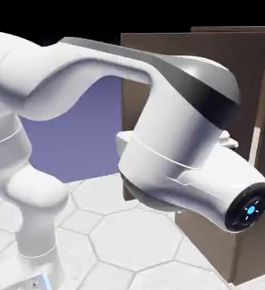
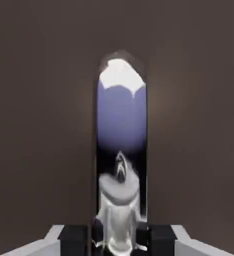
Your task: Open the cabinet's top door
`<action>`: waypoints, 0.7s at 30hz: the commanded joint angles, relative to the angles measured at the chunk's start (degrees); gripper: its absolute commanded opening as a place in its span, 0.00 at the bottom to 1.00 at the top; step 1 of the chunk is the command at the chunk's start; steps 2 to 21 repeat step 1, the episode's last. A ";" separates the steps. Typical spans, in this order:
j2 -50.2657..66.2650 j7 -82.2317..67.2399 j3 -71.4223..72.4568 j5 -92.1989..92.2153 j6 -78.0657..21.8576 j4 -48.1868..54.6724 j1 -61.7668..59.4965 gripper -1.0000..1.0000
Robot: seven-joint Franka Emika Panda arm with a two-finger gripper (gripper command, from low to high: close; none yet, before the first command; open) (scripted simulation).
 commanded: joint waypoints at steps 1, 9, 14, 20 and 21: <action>-1.51 0.80 -1.00 -0.76 0.05 1.07 1.97 0.00; -1.51 0.80 -1.00 -0.76 0.05 1.07 1.97 0.00; -1.51 0.80 -1.00 -0.76 0.05 1.07 1.97 0.00; -1.51 0.80 -1.00 -0.76 0.05 1.07 1.97 0.00; -1.51 0.80 -1.00 -0.76 0.05 1.07 1.97 0.00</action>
